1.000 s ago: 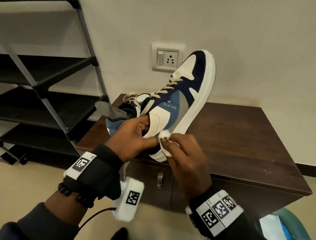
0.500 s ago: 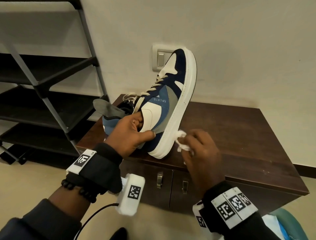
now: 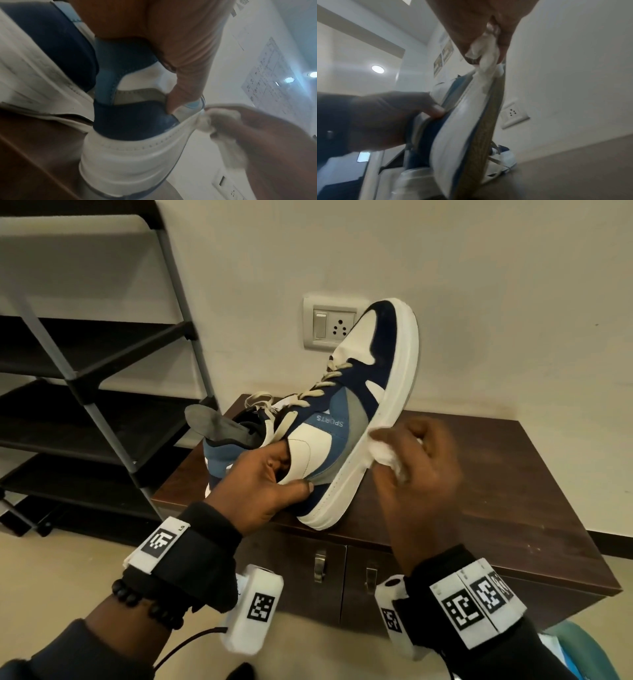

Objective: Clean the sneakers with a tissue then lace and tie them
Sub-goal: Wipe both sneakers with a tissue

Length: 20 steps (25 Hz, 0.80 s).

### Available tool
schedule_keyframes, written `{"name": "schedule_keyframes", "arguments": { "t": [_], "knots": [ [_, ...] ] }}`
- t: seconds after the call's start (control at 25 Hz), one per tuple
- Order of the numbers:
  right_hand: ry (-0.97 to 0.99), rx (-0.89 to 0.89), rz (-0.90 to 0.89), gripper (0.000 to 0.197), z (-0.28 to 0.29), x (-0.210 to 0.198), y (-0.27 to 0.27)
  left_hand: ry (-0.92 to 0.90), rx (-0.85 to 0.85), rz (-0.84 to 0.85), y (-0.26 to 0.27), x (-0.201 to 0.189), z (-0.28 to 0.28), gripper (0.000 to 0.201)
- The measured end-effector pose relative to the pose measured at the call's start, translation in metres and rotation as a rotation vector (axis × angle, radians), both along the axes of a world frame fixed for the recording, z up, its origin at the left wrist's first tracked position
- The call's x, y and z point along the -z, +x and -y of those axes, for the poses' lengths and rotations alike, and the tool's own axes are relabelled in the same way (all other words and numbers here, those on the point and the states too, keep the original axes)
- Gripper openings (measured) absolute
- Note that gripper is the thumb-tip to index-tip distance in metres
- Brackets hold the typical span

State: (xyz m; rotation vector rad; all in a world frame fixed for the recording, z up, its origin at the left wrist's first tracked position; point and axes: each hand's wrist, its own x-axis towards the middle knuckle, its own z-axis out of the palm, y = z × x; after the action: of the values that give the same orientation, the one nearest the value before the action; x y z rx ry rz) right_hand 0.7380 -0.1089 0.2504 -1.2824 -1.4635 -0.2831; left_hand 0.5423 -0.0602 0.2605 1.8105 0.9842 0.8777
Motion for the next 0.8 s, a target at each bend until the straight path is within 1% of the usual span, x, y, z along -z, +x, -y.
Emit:
{"name": "schedule_keyframes", "arguments": {
  "t": [0.12,0.2,0.28,0.36,0.48,0.6,0.68,0.8],
  "knots": [
    [0.106,-0.15,0.105,0.024,0.007,-0.014,-0.027,0.073,0.022,-0.078,0.008,-0.001,0.005,0.046],
    [0.115,-0.192,0.152,0.025,0.009,-0.015,-0.032,0.127,0.007,-0.117,0.01,-0.002,0.01,0.034],
    [0.094,-0.201,0.158,0.028,0.009,-0.015,-0.029,0.205,-0.026,-0.167,0.011,-0.002,0.011,0.023],
    [0.086,-0.181,0.167,0.027,0.008,-0.018,-0.029,0.243,-0.042,-0.201,0.013,-0.003,0.011,0.026],
    [0.088,-0.12,0.225,0.02,0.004,-0.015,-0.027,0.211,-0.039,-0.184,0.017,-0.003,0.012,0.04],
    [0.119,-0.13,0.191,0.012,0.001,-0.002,-0.01,0.175,-0.032,-0.151,0.015,0.001,0.006,0.046],
    [0.138,-0.135,0.143,0.011,0.001,0.007,0.0,0.161,-0.005,-0.148,0.015,0.002,0.003,0.049],
    [0.151,-0.139,0.101,0.01,0.004,0.017,0.009,0.177,0.024,-0.179,0.022,-0.001,0.003,0.049]
  ]
}}
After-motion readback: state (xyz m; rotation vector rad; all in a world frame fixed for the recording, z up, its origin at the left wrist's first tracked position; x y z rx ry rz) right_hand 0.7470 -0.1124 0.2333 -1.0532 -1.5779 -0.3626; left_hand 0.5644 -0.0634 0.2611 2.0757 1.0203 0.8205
